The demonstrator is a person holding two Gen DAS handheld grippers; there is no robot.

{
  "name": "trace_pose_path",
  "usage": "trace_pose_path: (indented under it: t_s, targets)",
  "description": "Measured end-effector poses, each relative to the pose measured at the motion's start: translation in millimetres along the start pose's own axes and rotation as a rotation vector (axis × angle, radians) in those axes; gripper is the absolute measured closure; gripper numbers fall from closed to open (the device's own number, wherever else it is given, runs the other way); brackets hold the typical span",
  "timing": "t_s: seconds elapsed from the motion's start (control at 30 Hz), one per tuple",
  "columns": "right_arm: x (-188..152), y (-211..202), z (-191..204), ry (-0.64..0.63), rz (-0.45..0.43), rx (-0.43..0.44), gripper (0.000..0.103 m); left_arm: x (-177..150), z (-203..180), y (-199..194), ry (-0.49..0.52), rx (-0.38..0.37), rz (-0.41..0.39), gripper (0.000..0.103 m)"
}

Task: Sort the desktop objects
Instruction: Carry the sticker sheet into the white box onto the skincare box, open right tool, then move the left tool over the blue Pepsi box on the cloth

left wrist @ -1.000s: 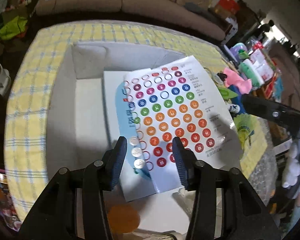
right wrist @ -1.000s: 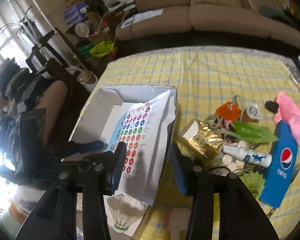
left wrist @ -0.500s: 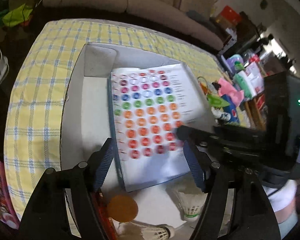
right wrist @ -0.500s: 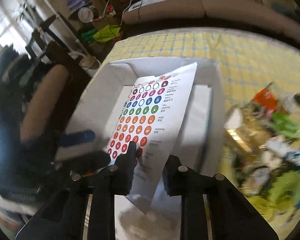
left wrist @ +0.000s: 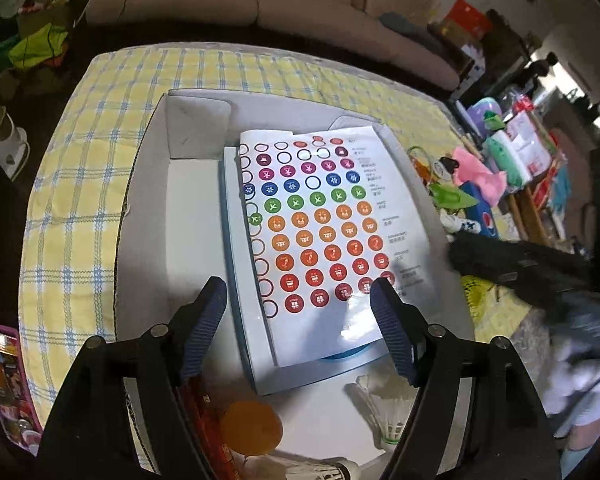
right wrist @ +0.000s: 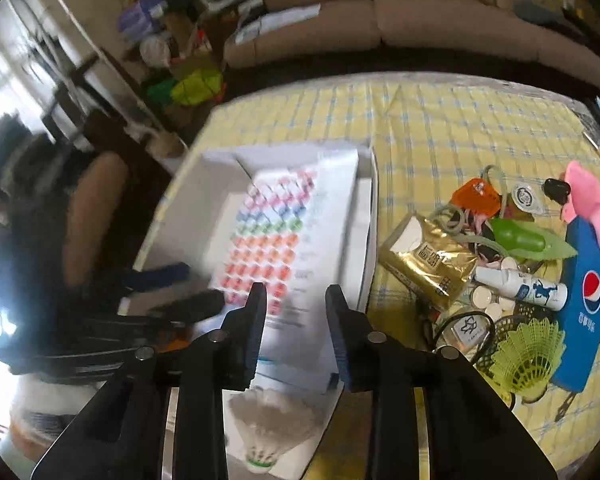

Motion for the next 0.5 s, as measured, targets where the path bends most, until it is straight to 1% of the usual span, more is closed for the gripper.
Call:
trace_pose_path:
  t_s: [0.03,0.1,0.17,0.27,0.3,0.33,0.37,0.43,0.5]
  targets:
    - [-1,-7,-2,0.004,-0.017,-0.001,0.071,-1,0,3,0.015,0.026,0.001,0.032]
    - [-4,-20,-6,-0.003,-0.036,-0.011,0.071,-3,1,5,0.033,0.053,0.004,0.034]
    - [-14,-42,-16,0.006,-0.062,-0.009,0.071,-5,-3,-4,0.033,0.035,-0.012,0.034]
    - [-26,-67,-35,0.025,-0.086,-0.032,0.071,-9,-16,-23,0.055,-0.016,-0.047,0.027]
    - [-33,-79,-47,0.036,-0.095,-0.054,0.068,-10,-20,-28,0.062,-0.023,-0.057,0.018]
    - [-39,-87,-58,0.049,-0.100,-0.078,0.060,-12,-26,-34,0.074,-0.030,-0.070,0.011]
    - [-47,-98,-72,0.068,-0.109,-0.114,0.056,-15,-35,-42,0.091,-0.037,-0.091,0.009]
    - [-60,-114,-94,0.108,-0.124,-0.164,0.042,-19,-50,-52,0.109,-0.053,-0.117,0.004]
    - [-74,-129,-117,0.154,-0.143,-0.211,0.038,-26,-71,-59,0.119,-0.097,-0.119,0.001]
Point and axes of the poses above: each gripper's, at about its wrist camera, not at the fingertips, and y roughly the way its jaws point, z to its left, x to its top, the point moved 8 cm from there along y, roughly the way its jaws point, and after that the axes turned 15 degrees about -y, right-handed, at the moved point
